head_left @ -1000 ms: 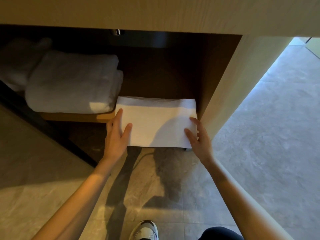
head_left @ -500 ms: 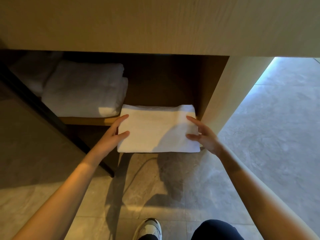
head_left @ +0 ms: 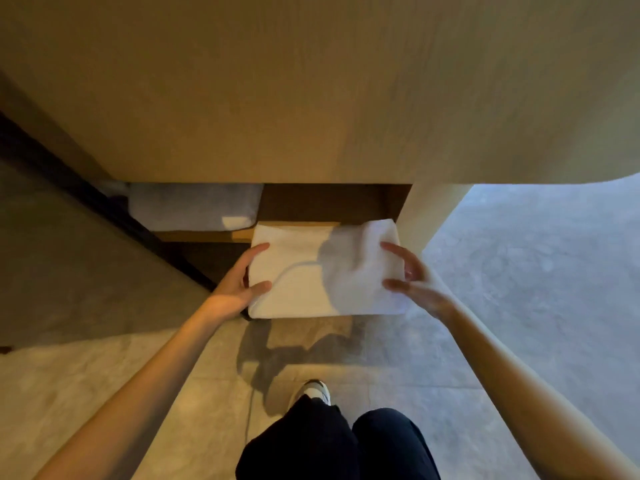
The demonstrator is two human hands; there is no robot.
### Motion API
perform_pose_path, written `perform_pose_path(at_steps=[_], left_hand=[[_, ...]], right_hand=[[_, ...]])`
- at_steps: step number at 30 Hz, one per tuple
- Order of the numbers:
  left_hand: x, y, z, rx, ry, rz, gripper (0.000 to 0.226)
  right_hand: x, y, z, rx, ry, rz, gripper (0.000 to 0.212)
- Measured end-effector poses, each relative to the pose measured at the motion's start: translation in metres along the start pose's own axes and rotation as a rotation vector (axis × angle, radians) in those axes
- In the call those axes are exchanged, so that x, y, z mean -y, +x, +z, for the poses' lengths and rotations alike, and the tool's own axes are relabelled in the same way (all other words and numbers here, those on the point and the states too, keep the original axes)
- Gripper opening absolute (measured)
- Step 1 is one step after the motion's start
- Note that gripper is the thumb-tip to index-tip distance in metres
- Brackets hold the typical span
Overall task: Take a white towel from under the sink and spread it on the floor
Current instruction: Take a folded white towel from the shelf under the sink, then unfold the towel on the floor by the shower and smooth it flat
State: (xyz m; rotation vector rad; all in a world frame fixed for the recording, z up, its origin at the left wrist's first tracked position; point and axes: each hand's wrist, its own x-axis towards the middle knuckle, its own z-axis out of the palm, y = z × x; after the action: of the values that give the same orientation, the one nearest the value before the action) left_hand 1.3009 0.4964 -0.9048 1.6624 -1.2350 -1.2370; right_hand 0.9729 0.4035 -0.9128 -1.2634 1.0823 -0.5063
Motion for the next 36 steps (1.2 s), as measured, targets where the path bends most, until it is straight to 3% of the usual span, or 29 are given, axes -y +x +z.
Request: perform_pose_path(at_steps=[8,13,17,24,31,36], left_hand=[[-0.137,-0.120,-0.021,0.074,-0.025,-0.154,0.060],[-0.232,-0.218,-0.042,0.052,-0.050,-0.223,0.062],[-0.309,-0.295,-0.060,-0.086,-0.067,-0.196,0.062],[-0.379,-0.417,-0.104,-0.324,-0.033,-0.144,0.066],[-0.400,-0.565,-0.138,-0.583,-0.073,-0.140,0.064],[-0.395,-0.691,-0.141,-0.788,-0.069,-0.173,0.065]], right_hand=[[0.121,-0.147,0.011,0.002,-0.038,0.165,0.065],[0.224,-0.228,0.009,0.055,-0.211,0.087,0.063],[0.314,-0.273,0.014,0.125,-0.189,0.065,0.064],[0.433,-0.322,0.057,0.418,-0.180,-0.050,0.070],[0.497,-0.359,0.155,0.685,-0.387,-0.223,0.062],[0.515,-0.407,0.246,0.924,-0.396,-0.290,0.058]])
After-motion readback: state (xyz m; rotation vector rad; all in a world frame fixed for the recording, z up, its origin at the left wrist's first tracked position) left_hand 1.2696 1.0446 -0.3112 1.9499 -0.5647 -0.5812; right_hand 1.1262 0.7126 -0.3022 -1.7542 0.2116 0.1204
